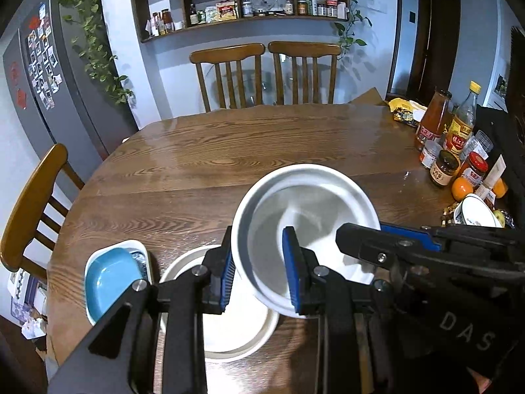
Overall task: Organize plates and bowls
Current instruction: 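Lift the small white bowl with both tools and carry it over the nested bowls, then lower the small white bowl into the medium white bowl and open both tools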
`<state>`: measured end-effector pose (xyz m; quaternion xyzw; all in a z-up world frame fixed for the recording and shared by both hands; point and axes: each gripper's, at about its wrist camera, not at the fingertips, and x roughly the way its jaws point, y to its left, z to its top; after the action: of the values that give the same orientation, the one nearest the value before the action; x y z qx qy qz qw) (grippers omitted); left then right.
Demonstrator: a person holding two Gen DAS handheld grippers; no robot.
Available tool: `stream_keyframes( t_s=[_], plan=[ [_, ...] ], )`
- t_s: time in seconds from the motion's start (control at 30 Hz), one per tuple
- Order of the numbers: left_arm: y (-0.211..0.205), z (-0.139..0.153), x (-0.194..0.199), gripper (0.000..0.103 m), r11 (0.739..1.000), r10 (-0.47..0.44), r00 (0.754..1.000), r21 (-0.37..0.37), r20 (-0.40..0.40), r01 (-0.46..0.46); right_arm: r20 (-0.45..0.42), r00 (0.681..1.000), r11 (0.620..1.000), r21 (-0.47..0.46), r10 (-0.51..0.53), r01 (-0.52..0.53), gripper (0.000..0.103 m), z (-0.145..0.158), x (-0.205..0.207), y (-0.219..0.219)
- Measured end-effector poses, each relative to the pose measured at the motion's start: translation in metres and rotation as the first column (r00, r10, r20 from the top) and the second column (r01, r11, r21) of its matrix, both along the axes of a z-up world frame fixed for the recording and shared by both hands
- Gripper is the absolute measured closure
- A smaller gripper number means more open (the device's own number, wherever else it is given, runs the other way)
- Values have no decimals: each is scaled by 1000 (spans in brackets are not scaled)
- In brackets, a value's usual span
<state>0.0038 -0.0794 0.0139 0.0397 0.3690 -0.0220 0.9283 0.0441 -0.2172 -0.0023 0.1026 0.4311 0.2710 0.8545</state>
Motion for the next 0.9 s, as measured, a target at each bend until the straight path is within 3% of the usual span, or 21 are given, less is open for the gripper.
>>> stream_keyframes(
  t_s=[0.9],
  plan=[
    [64,-24,-6,78,1000,-9,996,-6,-84,9,-74,997,998,-51,18,-22,87,-17,-14,72]
  ],
)
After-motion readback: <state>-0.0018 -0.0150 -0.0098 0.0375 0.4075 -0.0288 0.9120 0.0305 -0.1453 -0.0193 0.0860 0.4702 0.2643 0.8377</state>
